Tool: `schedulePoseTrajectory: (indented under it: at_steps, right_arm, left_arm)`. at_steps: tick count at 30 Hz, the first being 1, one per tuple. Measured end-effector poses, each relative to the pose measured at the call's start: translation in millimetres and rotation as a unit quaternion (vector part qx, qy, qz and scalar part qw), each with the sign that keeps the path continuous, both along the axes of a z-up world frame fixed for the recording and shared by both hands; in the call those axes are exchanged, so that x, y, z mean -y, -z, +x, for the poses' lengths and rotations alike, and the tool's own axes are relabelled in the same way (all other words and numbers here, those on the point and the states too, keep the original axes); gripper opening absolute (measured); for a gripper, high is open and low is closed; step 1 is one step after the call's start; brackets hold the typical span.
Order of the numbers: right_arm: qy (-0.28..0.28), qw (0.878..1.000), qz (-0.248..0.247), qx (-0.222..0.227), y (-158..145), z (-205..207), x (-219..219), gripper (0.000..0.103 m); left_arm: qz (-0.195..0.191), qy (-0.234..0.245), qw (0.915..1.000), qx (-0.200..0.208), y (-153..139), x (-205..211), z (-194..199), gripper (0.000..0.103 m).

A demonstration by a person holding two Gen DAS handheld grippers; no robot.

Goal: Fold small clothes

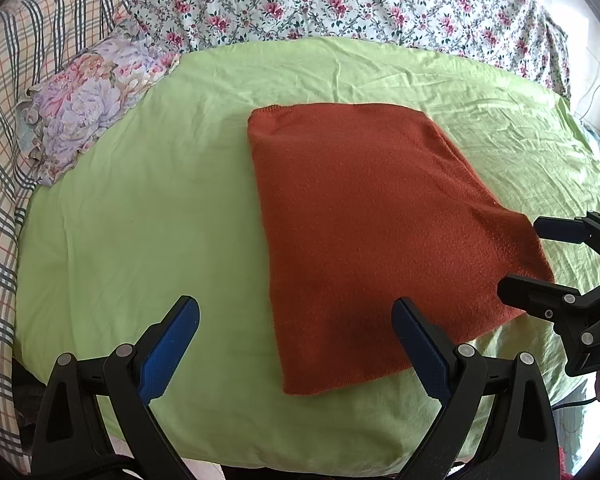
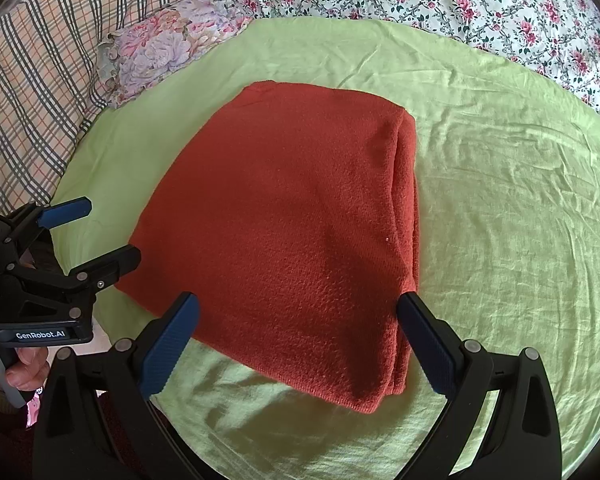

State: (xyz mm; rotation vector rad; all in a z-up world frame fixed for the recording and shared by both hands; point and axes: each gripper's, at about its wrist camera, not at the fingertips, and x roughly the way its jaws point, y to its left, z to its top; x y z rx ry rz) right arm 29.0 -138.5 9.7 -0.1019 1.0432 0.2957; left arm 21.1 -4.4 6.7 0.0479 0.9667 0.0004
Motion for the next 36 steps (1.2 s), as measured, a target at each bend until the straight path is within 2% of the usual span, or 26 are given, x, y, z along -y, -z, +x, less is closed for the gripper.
schedulePoseTrajectory:
  at_steps: [24,36]
  right_arm:
    - [-0.001,1.0,0.004,0.005,-7.1,-0.8,-2.6,0.099]
    - [0.004,1.0,0.007,0.011,-8.2,18.0,2.1,0.099]
  left_arm:
    - [0.002,0.006,1.0,0.003,-3.9,1.4,4.0,0.097]
    - [0.005,0.0,0.9999,0.015,-6.5,-2.9,25.8,0.097]
